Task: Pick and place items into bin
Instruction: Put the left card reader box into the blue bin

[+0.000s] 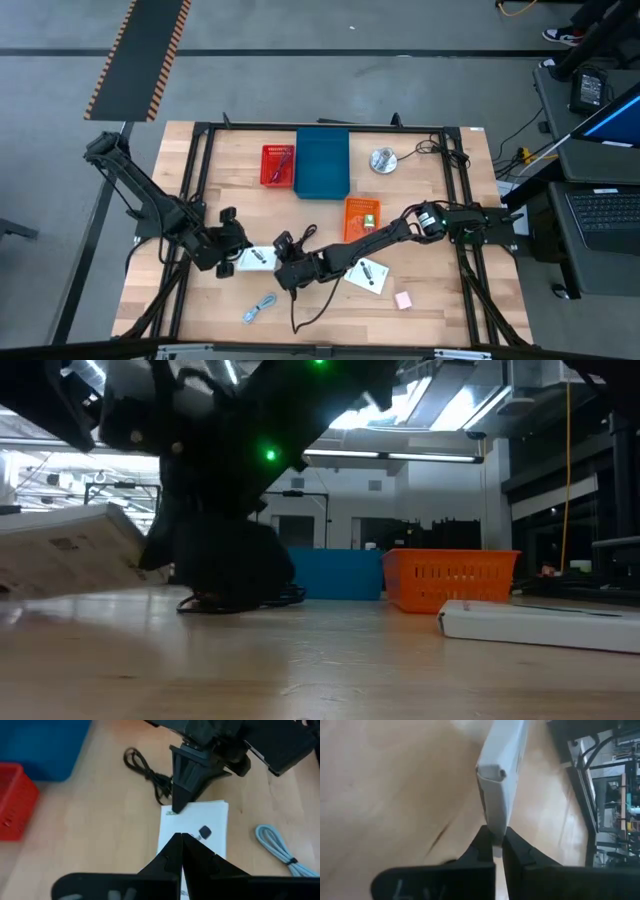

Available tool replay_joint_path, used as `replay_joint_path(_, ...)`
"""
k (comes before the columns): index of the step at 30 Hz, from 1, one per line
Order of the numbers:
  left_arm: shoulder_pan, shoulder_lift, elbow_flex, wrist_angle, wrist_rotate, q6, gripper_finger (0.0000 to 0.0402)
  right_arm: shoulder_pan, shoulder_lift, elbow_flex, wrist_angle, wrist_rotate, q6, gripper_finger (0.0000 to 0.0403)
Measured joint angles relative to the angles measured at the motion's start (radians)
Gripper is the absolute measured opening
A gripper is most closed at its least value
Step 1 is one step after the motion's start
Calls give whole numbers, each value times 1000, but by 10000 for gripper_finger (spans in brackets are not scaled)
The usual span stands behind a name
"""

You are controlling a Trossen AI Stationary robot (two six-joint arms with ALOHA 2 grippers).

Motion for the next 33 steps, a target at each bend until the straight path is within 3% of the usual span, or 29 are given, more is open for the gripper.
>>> replay_joint_path(14, -22, -25, 2, 0, -116, 153, 2, 2, -221, 0, -285, -10, 306, 0)
replay_joint_path(19, -37, -45, 2, 0, -174, 187, 2, 2, -276, -80, -310, -12, 409, 0)
replay_joint_path(24, -45, -59, 2, 0, -206, 187, 2, 2, -386, -250, -199, -10, 489, 0)
replay_joint_path(33, -45, -57, -3, 13, -333, 229, 2, -5, -616, -641, 207, -7, 527, 0)
